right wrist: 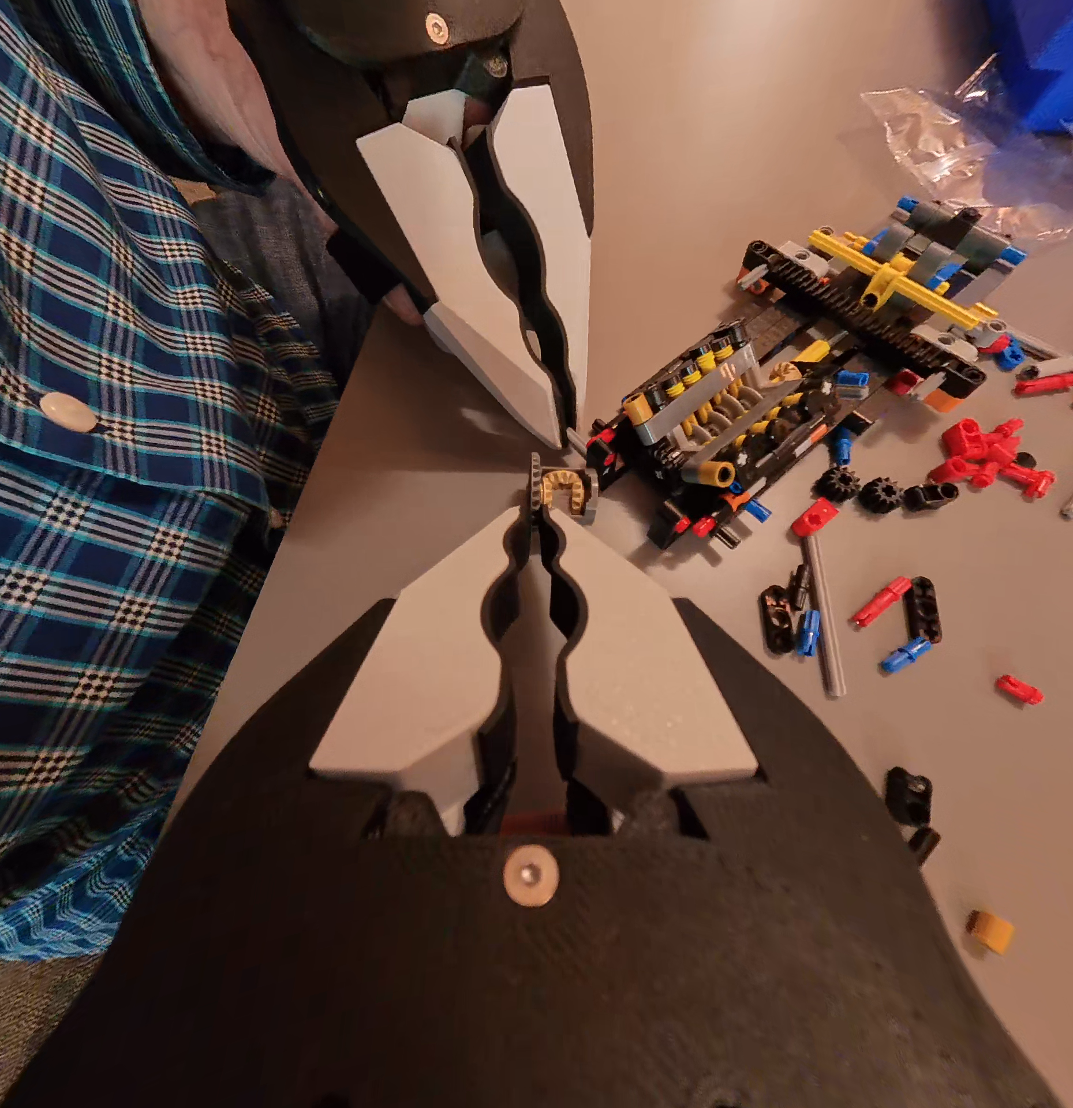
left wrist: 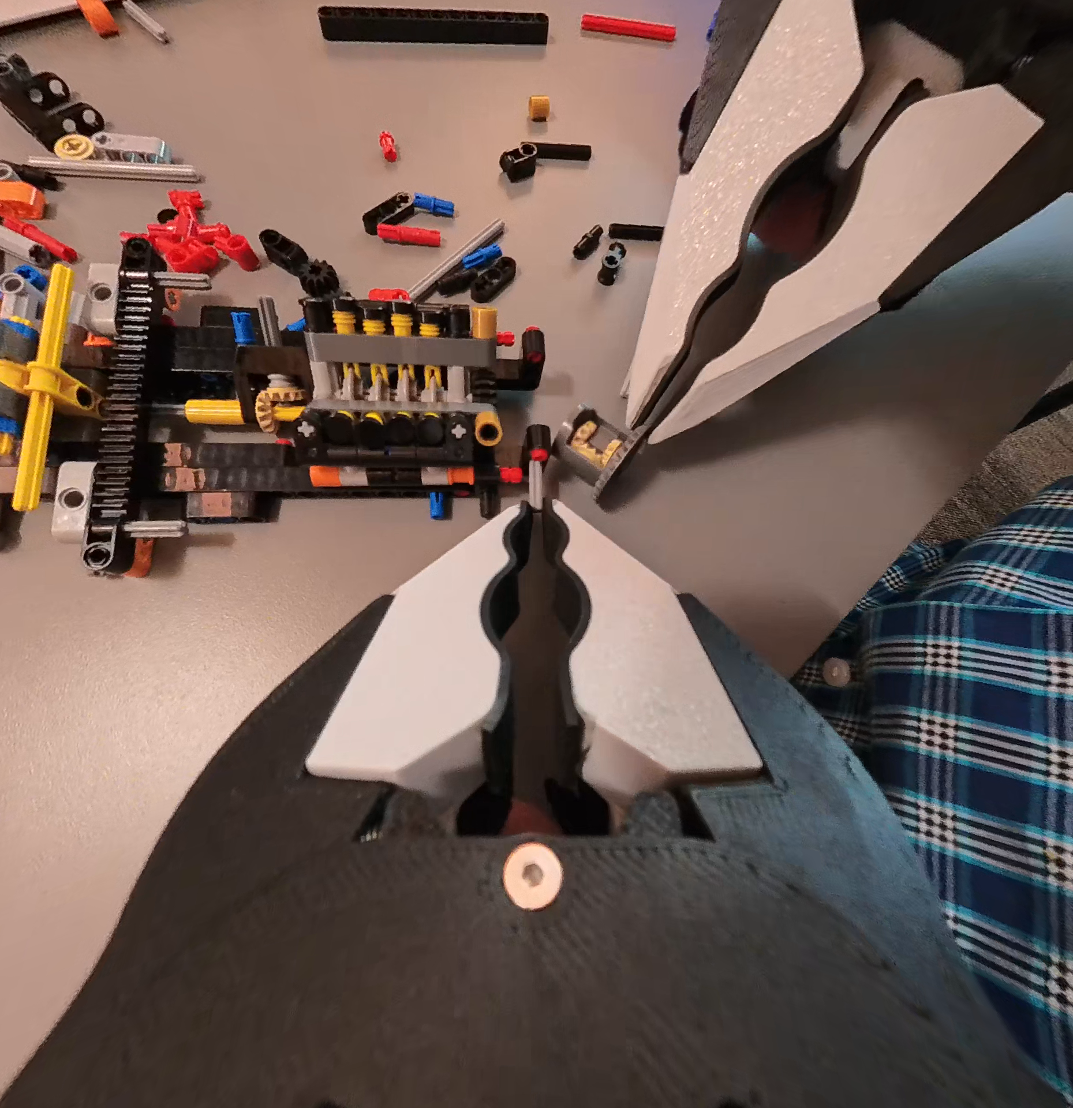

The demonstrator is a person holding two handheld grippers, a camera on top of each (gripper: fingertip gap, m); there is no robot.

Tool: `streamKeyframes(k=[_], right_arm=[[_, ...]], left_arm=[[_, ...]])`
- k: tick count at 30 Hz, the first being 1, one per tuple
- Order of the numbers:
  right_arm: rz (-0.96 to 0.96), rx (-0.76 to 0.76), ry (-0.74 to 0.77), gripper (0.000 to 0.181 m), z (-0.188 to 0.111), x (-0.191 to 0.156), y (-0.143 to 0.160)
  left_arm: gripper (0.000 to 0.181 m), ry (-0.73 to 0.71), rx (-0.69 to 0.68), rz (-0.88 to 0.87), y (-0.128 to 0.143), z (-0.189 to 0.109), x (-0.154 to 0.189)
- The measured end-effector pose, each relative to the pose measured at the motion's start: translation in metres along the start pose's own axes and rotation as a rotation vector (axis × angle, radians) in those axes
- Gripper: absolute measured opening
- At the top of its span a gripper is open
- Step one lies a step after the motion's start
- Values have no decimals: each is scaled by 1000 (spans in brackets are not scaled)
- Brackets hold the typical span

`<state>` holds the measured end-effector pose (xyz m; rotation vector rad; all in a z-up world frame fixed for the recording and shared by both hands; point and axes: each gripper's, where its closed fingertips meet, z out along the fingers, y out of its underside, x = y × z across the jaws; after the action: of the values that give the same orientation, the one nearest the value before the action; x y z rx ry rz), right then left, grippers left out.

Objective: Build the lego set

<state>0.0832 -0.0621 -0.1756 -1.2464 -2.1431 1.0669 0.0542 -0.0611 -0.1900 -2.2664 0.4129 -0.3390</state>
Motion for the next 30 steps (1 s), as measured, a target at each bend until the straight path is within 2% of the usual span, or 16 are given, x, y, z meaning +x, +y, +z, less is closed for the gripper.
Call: streamKeyframes(k=[15, 22, 28, 30], right_arm=[[6, 15, -12, 4, 3, -1, -1], [28, 15, 25, 12, -3, 2, -3], [233, 59, 136, 29, -13, -1, -17], [322, 63, 210, 40, -14, -1, -16]], left_arm=[[1, 2, -3, -5, 0, 0, 0], [1, 3, -5, -6, 1, 0, 0], [1, 7, -5, -11, 1, 0, 0], [1, 11, -5, -13, 1, 0, 0]])
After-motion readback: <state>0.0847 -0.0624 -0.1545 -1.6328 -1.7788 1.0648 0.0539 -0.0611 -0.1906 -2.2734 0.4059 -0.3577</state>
